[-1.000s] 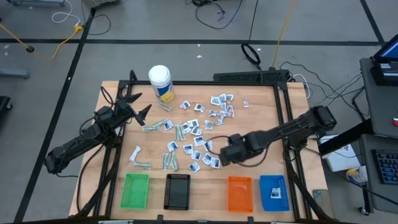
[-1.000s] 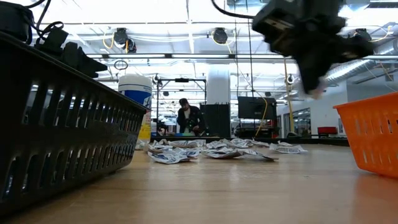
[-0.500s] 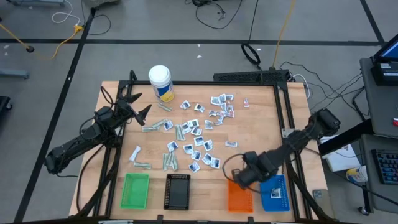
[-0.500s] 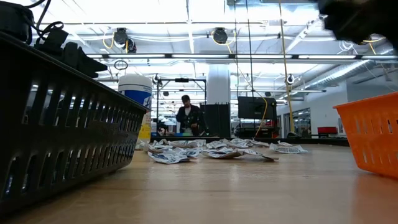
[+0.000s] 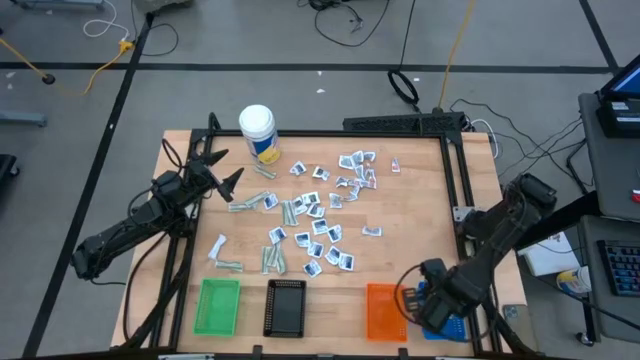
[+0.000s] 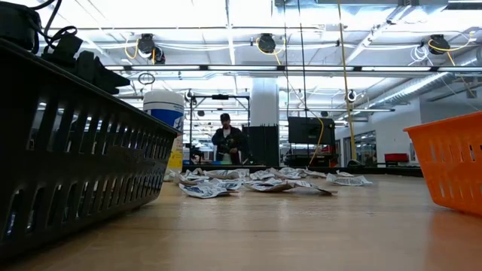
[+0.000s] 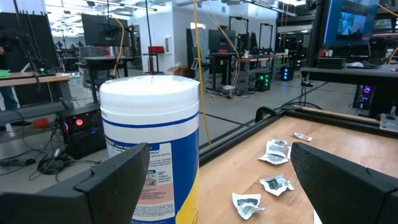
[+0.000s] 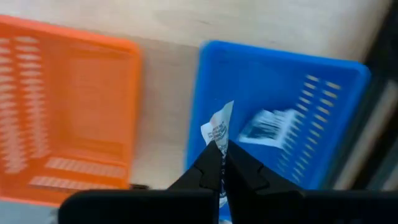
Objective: Pick & Place First Aid Supplies
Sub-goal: Put the alcohol pad into the blue bin
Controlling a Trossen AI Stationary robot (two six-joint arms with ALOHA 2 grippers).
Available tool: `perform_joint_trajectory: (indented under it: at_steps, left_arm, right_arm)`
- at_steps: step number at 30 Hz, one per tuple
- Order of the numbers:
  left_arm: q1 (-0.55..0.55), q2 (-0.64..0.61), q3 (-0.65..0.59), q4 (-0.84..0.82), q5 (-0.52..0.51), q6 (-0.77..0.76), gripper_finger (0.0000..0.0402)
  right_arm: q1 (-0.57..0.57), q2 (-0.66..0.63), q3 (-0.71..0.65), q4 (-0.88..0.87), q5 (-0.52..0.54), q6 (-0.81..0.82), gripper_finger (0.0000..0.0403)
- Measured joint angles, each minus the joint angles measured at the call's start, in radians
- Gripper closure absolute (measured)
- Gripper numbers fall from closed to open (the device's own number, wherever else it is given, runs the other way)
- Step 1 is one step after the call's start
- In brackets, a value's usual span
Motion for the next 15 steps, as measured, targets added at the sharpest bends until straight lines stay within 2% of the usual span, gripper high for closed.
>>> perform_joint_trajectory:
  at_steps: [6, 15]
  left_arm:
    - [0.0, 0.0, 0.0, 0.0, 0.0, 0.0, 0.0005]
    - [0.0, 0.0, 0.0, 0.0, 0.0, 0.0, 0.0005]
  right_arm:
    - [0.043, 0.0, -0.09, 0.075, -0.076, 0.008, 0.0401]
    - [0.042, 0.001, -0.172, 0.171, -0.075, -0.085, 0.0395]
